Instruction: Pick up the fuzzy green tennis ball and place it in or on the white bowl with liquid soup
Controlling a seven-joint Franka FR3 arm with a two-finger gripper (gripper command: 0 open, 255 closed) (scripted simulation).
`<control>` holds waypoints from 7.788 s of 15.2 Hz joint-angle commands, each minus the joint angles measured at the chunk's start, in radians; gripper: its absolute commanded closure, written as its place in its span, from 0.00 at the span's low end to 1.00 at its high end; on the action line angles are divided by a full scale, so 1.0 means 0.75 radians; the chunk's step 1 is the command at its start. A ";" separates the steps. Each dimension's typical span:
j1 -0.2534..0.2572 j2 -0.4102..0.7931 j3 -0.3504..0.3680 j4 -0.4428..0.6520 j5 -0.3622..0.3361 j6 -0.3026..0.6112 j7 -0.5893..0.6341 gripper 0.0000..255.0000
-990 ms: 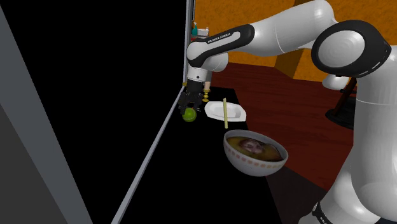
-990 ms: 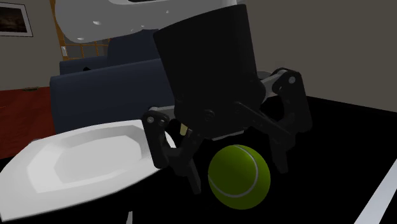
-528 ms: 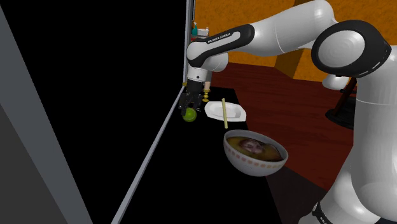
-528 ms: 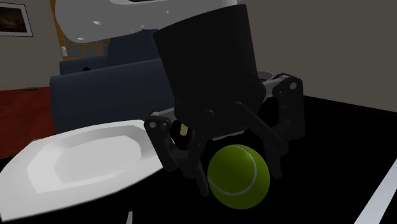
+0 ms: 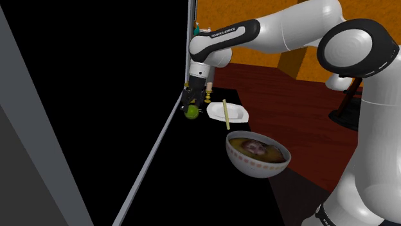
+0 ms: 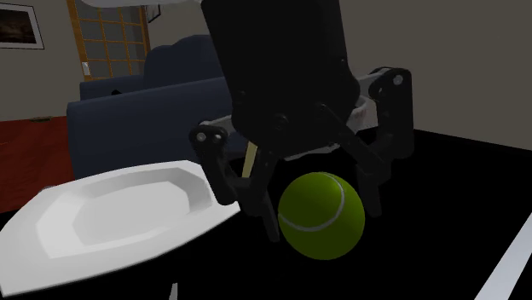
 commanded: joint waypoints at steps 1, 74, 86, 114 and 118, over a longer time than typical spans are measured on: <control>0.000 -0.009 -0.001 0.022 -0.004 -0.030 0.009 1.00; 0.028 -1.512 0.228 -1.280 -0.026 -0.107 0.390 0.00; 0.032 -1.510 0.235 -1.306 -0.018 -0.079 0.388 1.00; 0.050 -1.605 0.272 -1.302 -0.102 -0.474 0.472 0.00; 0.050 -1.604 0.272 -1.302 -0.102 -0.474 0.472 1.00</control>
